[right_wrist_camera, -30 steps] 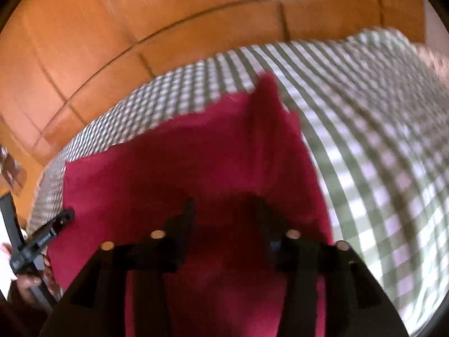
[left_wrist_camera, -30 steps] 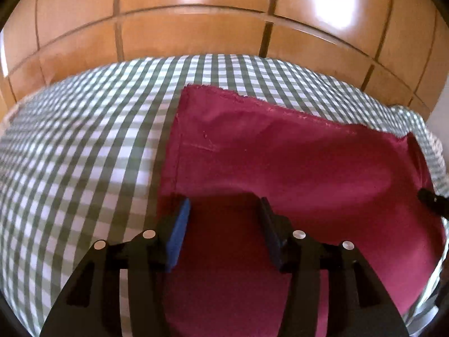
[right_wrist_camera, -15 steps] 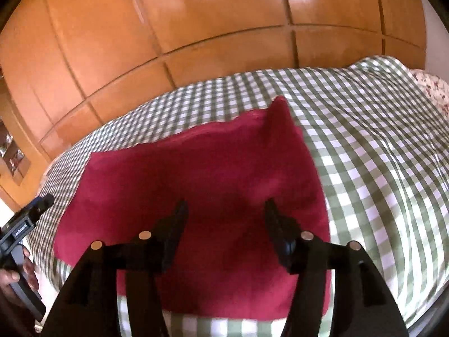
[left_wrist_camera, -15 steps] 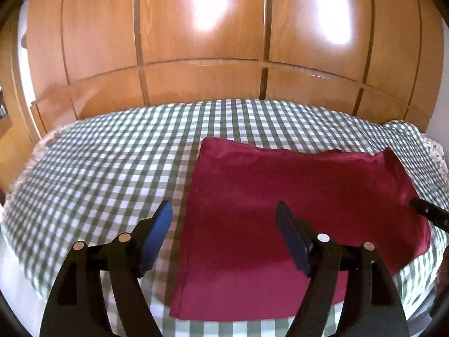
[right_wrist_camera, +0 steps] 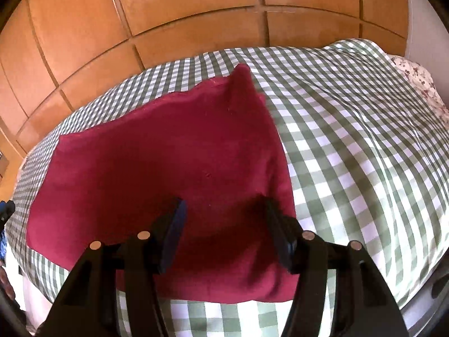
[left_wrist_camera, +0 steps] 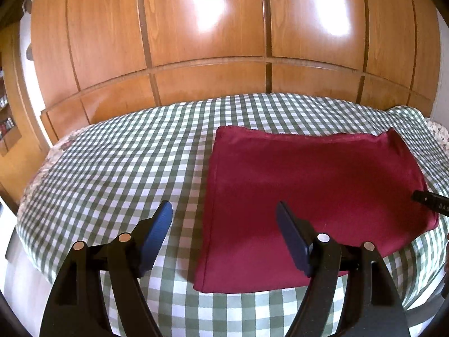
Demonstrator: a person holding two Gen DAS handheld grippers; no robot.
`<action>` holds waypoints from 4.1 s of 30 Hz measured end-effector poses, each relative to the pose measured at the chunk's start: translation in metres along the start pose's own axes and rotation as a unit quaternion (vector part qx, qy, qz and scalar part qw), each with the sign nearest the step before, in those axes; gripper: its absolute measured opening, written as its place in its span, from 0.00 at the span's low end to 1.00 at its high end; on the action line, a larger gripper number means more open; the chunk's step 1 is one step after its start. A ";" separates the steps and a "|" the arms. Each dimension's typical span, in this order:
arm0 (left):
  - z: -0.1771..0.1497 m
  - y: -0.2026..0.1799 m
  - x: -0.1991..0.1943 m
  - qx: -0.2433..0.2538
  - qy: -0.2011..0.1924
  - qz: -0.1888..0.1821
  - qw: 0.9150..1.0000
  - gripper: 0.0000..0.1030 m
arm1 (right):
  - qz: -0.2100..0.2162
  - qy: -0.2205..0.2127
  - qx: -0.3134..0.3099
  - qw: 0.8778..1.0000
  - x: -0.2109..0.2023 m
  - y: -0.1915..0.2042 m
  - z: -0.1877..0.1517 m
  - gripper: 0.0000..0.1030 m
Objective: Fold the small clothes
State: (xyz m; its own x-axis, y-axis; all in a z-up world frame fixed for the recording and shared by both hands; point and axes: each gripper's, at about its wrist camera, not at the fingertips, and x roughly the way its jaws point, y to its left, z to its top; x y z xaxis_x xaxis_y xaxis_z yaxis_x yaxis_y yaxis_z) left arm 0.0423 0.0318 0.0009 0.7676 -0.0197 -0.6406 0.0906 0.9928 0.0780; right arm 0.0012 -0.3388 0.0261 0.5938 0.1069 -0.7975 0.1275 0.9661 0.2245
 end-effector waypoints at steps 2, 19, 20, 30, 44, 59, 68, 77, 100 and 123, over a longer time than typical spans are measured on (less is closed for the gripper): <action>-0.001 -0.001 0.001 0.003 0.000 0.001 1.000 0.73 | -0.001 0.001 0.000 1.000 0.000 0.002 0.000 0.58; 0.000 0.010 0.039 -0.001 0.033 0.024 0.999 0.73 | -0.062 -0.024 0.040 0.997 0.033 -0.021 0.072 0.61; 0.001 0.010 0.042 -0.001 0.035 0.026 0.999 0.73 | -0.062 -0.016 0.042 0.997 0.043 -0.023 0.077 0.61; 0.002 0.012 0.076 -0.006 0.067 0.033 0.997 0.73 | -0.069 0.004 0.048 0.996 0.088 -0.038 0.081 0.31; 0.004 0.014 0.063 -0.019 0.046 0.028 0.998 0.73 | 0.021 0.009 0.110 0.994 0.048 -0.066 0.063 0.74; 0.005 -0.008 0.033 -0.016 0.021 -0.012 1.000 0.73 | 0.126 0.041 0.127 0.983 0.023 -0.059 0.008 0.72; -0.001 -0.022 0.036 0.000 0.032 -0.030 0.999 0.73 | 0.137 0.062 0.103 0.983 0.023 -0.048 0.009 0.34; -0.010 -0.022 0.058 -0.007 0.073 -0.057 0.996 0.73 | 0.170 0.040 0.048 0.983 -0.016 -0.004 0.039 0.26; 0.012 0.108 0.061 -0.249 0.094 -0.330 0.906 0.79 | 0.208 0.096 -0.223 0.948 0.028 0.273 0.005 0.26; 0.040 0.075 0.070 -0.204 0.179 -0.298 0.915 0.81 | 0.241 0.064 -0.196 0.949 -0.015 0.165 -0.032 0.47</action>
State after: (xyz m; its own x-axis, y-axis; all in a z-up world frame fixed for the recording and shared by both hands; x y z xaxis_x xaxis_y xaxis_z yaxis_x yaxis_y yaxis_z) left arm 0.1285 0.1003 -0.0072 0.3961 -0.6039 -0.6916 0.1256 0.7818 -0.6107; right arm -0.0120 -0.1732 0.0579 0.4045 0.5614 -0.7220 -0.4536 0.8086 0.3747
